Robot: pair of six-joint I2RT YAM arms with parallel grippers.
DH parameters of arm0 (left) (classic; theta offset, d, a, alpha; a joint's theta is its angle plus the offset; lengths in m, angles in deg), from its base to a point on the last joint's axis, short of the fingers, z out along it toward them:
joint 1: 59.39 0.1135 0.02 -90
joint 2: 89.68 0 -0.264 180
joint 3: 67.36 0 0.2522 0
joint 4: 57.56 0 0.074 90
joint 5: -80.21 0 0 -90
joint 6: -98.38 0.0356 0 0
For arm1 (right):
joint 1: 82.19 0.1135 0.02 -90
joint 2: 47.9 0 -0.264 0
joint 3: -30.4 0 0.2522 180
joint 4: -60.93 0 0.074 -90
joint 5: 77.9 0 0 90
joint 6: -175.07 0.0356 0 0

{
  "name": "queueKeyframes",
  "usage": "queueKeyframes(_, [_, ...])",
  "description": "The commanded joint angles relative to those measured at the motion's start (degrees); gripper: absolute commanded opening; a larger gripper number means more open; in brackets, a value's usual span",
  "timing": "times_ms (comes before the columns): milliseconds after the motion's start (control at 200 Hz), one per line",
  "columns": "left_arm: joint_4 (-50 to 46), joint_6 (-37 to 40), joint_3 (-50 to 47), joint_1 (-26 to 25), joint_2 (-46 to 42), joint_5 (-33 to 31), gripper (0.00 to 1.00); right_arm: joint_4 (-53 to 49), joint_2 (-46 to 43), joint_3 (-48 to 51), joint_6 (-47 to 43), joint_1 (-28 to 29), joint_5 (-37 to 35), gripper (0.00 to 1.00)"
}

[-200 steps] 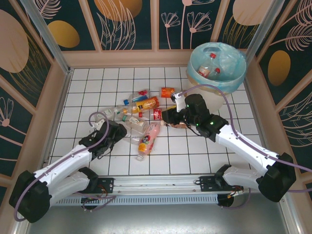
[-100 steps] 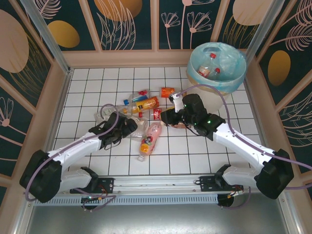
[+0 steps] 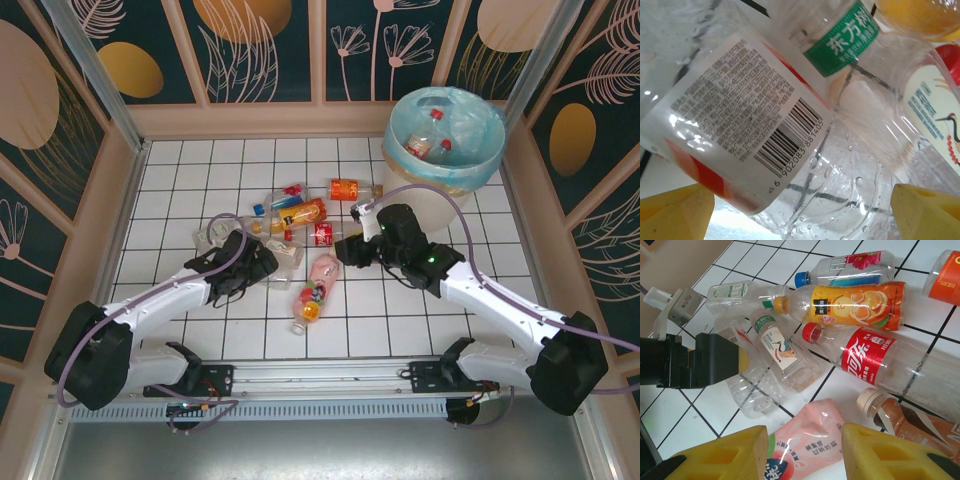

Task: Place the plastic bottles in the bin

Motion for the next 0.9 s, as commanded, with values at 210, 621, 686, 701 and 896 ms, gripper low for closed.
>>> queueKeyframes(210, [-12.2, 3.7, -3.3, 4.9, -10.2, -5.0, 0.90, 1.0, -1.6, 0.5, -1.5, 0.4, -1.0, 0.44])
queueKeyframes(621, [-3.7, -1.1, 0.9, 5.0, -8.3, 0.3, 0.95, 1.6, -0.1, -0.4, -0.8, 0.4, 0.1, 0.44])
queueKeyframes(686, [-3.4, -0.2, 2.7, 5.0, -6.7, -0.3, 0.95, 1.6, -0.1, -0.4, -0.9, 0.5, -0.3, 0.44])
queueKeyframes(701, [-3.4, 0.0, 3.0, 5.0, -6.4, -0.5, 0.95, 1.4, 0.0, -0.5, -1.0, 0.5, -0.4, 0.44])
queueKeyframes(896, [-6.0, 0.0, 4.1, 5.0, -5.1, -5.0, 0.98, 1.4, -1.1, 0.4, -0.8, 0.4, -0.8, 0.44])
